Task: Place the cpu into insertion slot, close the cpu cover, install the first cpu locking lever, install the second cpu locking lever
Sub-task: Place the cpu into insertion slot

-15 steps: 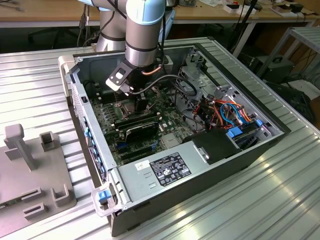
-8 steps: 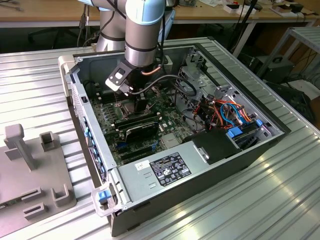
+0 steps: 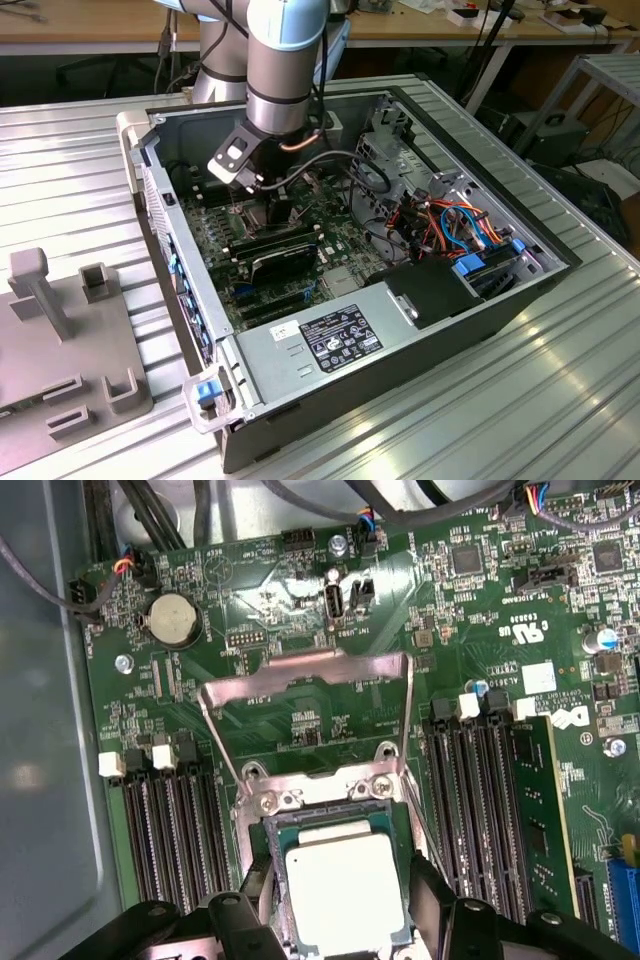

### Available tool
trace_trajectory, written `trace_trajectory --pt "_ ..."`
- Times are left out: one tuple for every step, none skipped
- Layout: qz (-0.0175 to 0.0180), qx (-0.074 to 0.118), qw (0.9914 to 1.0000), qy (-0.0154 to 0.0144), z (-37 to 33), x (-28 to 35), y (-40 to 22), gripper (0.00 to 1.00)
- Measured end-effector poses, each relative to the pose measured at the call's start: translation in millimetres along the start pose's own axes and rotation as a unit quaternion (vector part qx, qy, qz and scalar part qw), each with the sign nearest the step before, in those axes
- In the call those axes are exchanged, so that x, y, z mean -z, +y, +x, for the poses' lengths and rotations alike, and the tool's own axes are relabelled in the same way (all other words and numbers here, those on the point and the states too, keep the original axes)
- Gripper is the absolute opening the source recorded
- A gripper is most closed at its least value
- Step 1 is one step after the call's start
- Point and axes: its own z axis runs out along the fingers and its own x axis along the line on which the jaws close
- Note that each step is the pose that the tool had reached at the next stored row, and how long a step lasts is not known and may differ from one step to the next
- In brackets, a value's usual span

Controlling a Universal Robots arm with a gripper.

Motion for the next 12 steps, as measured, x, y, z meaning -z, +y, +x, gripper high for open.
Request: trace_trajectory --pt "0.0000 0.003 1.00000 0.0004 0.0 0.0 -0.6 0.65" --pt "0.0000 0.013 0.99992 0.0008 0.0 0.0 -0.6 0.65" --pt "0.0000 0.018 0.99983 0.0010 -0.1 0.0 -0.5 0.65" --pt "0.0000 0.018 0.99983 0.0010 -0.1 0.0 -0.5 0.65" --pt "0.0000 0.018 0.99983 0.0010 -0.1 0.0 -0.5 0.65" --pt "0.0000 0.018 0.99983 0.0010 -0.1 0.0 -0.5 0.64" --pt "0.0000 0.018 0.99983 0.0010 -0.1 0.0 -0.4 0.57" --pt "0.0000 0.019 0.99983 0.0010 -0.1 0.0 -0.1 0.57" --pt "0.0000 0.018 0.99984 0.0010 -0.1 0.0 0.5 0.57" --pt "0.0000 0.016 0.99987 0.0010 -0.1 -0.1 0.9 0.57" --pt "0.0000 0.011 0.99994 0.0008 0.0 -0.1 1.0 0.57" --pt "0.0001 0.006 0.99998 0.0006 0.0 -0.1 1.0 0.57"
